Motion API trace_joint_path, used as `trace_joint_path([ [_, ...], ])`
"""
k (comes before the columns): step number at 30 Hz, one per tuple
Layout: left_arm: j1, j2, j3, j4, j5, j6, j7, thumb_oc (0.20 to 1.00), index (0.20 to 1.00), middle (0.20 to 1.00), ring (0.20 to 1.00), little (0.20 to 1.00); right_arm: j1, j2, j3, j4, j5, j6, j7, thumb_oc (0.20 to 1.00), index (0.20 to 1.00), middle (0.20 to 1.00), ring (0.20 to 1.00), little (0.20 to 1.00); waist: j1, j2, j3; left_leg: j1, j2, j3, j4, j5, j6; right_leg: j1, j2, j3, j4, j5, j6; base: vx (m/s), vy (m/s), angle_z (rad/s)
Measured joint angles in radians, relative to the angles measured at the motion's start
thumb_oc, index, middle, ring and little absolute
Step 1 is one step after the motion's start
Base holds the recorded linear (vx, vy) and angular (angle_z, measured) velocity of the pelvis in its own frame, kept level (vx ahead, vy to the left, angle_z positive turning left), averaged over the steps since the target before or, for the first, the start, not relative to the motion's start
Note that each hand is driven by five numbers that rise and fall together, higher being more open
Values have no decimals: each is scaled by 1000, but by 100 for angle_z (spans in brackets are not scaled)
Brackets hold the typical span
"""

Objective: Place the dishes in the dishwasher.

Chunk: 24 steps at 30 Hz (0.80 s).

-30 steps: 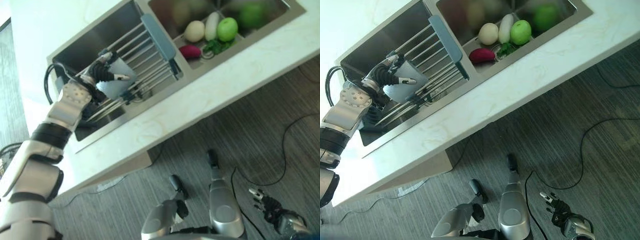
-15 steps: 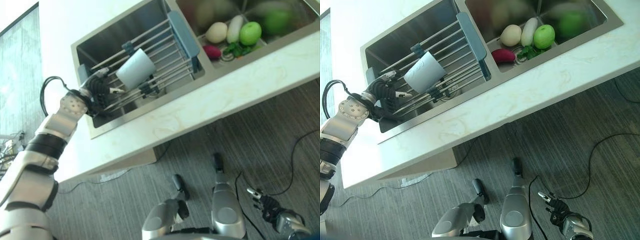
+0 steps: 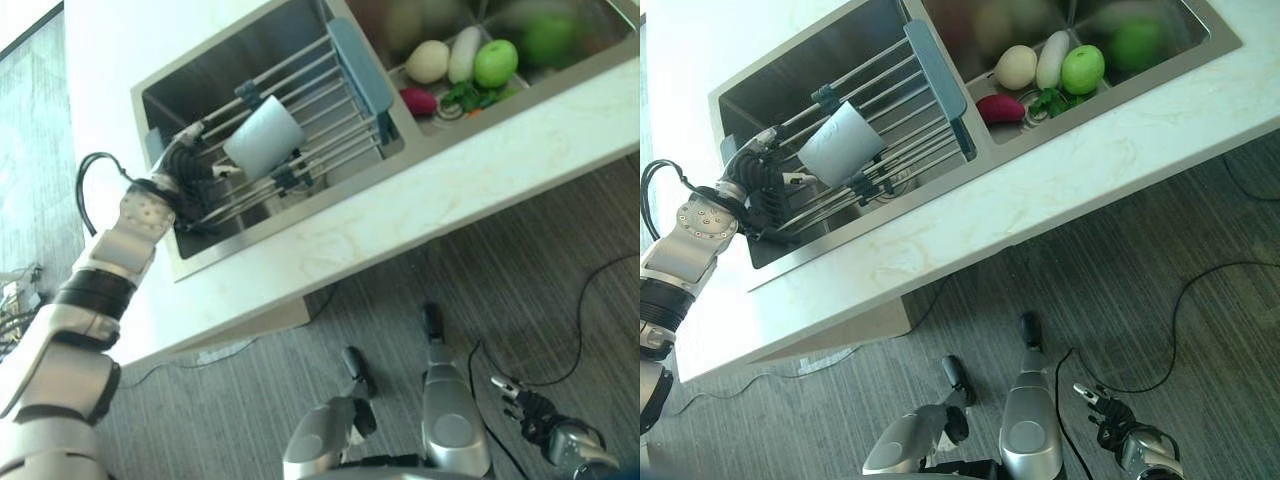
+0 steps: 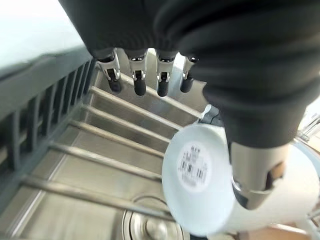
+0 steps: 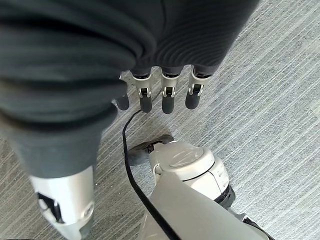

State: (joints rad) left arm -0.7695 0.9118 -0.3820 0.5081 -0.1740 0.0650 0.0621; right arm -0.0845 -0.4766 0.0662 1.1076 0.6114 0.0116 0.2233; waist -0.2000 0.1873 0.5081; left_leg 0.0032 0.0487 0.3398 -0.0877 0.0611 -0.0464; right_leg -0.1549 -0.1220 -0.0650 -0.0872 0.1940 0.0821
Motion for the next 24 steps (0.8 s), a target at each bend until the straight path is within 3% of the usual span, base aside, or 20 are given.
trace_joint_path([
  [24,-26,3,-6,-151,-39,30,-22,1000,1000,1000,1000,1000,0,2,-3,-18,0,1,4,1000,1000,1000,1000,1000,-23,0,2,-5,-1,14,0,0,0,-12,0,10,0,-1,1,1,0,-1],
])
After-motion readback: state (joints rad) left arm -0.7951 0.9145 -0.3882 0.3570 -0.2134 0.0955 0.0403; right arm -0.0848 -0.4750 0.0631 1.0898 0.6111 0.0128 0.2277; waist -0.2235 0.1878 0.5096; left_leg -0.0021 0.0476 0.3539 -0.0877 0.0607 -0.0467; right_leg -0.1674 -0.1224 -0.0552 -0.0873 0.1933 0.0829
